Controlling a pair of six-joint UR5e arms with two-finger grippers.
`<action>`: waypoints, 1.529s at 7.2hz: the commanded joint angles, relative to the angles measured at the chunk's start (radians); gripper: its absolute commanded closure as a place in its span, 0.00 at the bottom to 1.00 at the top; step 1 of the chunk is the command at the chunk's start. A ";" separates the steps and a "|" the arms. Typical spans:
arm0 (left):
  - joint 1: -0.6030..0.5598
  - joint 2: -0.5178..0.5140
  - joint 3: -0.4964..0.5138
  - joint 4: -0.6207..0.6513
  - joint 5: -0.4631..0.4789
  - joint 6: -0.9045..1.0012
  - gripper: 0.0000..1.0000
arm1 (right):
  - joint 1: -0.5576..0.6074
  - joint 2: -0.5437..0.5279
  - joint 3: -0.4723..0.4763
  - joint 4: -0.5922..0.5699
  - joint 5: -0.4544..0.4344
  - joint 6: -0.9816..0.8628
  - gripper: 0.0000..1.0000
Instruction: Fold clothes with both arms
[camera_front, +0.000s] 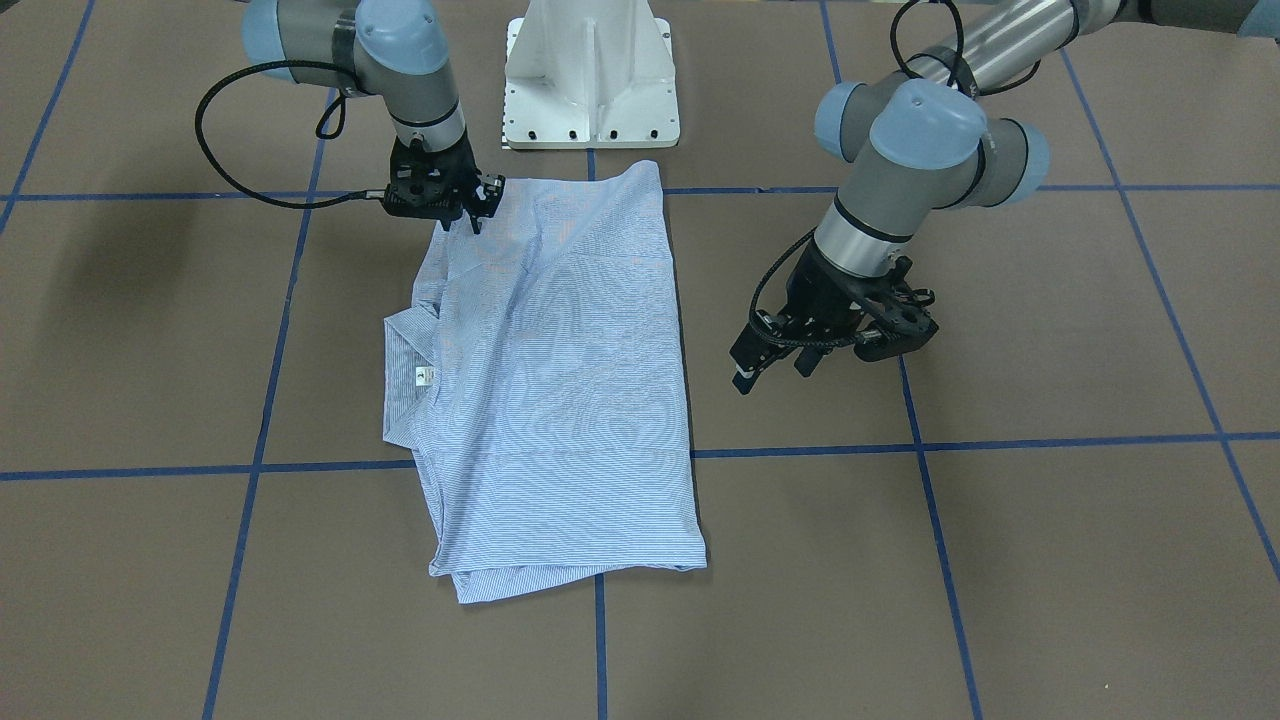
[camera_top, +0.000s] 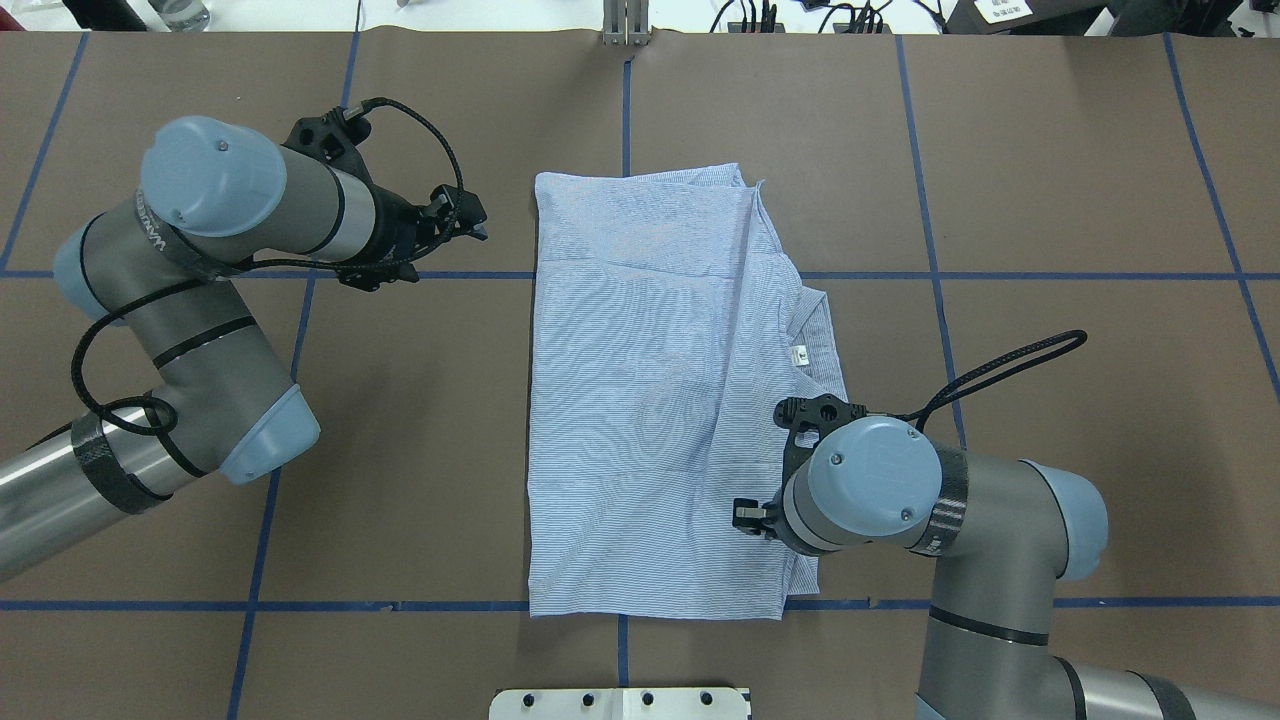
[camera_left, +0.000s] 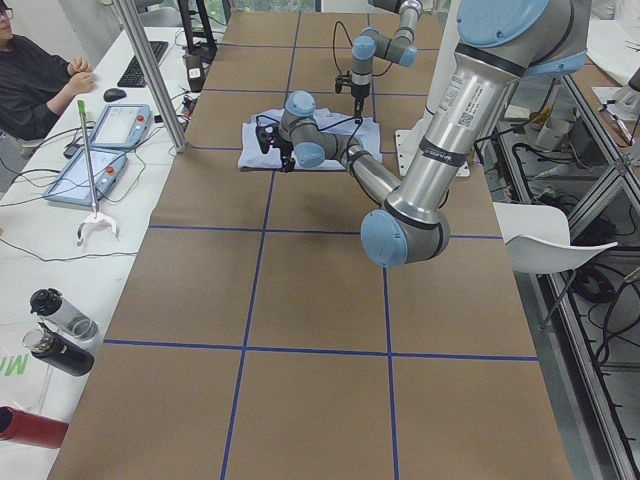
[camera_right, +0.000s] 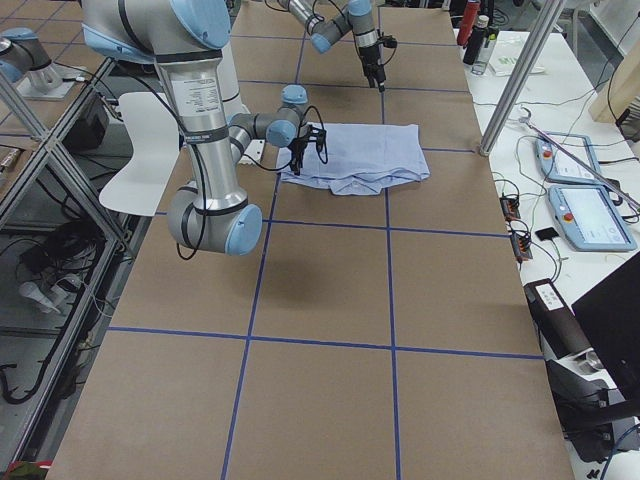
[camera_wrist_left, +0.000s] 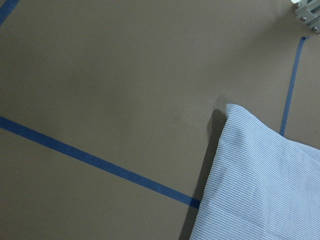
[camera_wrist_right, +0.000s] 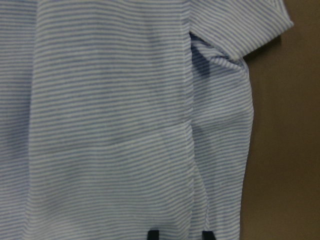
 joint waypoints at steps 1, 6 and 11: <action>0.000 -0.001 0.000 0.000 0.003 0.000 0.01 | -0.002 0.004 0.002 -0.002 0.000 0.000 1.00; 0.000 -0.002 0.000 -0.001 0.005 0.000 0.01 | 0.020 -0.025 0.054 -0.004 0.006 -0.004 1.00; 0.002 -0.002 0.000 -0.001 0.005 -0.002 0.01 | -0.017 -0.026 0.037 0.012 0.002 -0.006 0.18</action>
